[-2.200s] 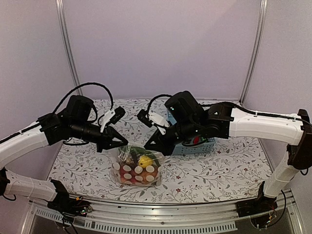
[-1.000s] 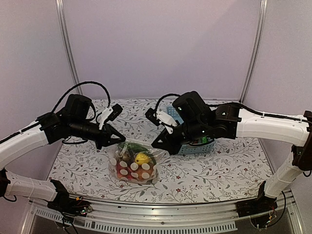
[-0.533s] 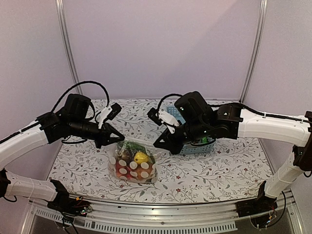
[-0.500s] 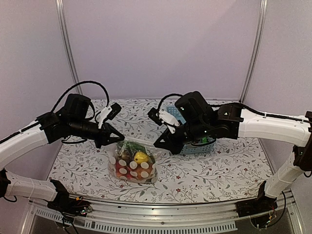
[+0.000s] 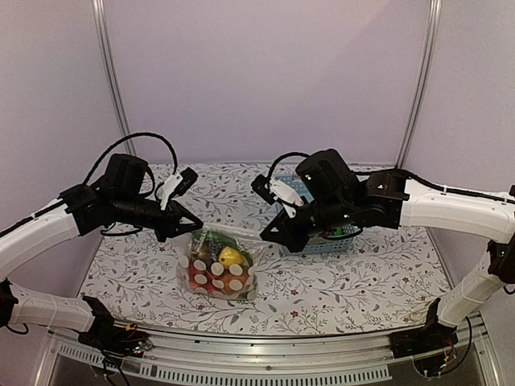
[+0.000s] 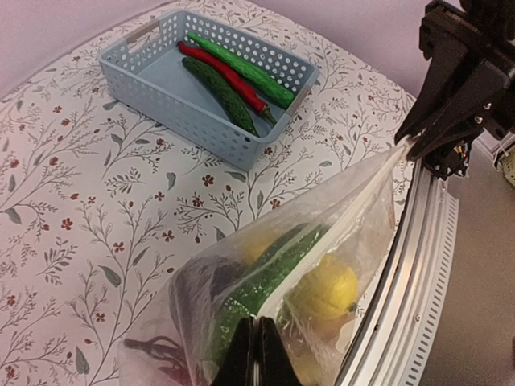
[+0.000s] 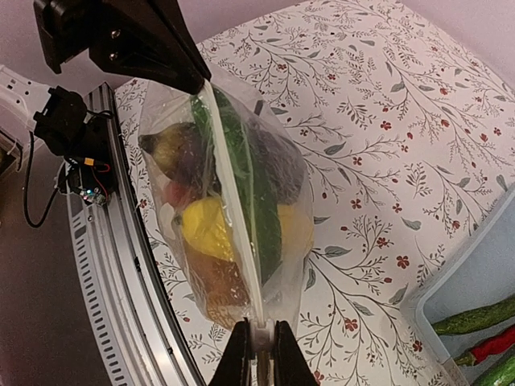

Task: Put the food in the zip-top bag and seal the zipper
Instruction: Zip the zipper on the zipper food storage bag.

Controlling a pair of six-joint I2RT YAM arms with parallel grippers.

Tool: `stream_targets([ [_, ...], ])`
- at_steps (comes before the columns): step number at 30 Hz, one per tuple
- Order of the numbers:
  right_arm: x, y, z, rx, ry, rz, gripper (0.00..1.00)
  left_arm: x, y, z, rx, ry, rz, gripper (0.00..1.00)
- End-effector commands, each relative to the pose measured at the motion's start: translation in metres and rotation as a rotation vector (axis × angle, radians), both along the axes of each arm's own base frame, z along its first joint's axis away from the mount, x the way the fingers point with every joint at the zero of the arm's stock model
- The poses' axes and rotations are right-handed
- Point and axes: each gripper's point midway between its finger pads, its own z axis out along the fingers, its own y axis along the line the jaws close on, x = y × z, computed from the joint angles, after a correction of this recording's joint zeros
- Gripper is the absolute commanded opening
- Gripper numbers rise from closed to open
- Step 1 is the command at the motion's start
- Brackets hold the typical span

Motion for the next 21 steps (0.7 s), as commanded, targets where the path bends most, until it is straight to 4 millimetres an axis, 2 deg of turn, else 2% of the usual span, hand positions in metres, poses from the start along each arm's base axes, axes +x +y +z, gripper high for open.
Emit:
stream_targets([
  [1,-0.0007,-0.0219,-0.0071,-0.056,0.022,-0.037,0.00,0.0149,0.0177,0.0023,0.025,-0.025,0.094,0.00],
  [21,-0.0004,-0.0277,-0.0044,-0.049,0.019,-0.050,0.00,0.0182,0.0217,0.0007,0.038,-0.027,0.115,0.00],
])
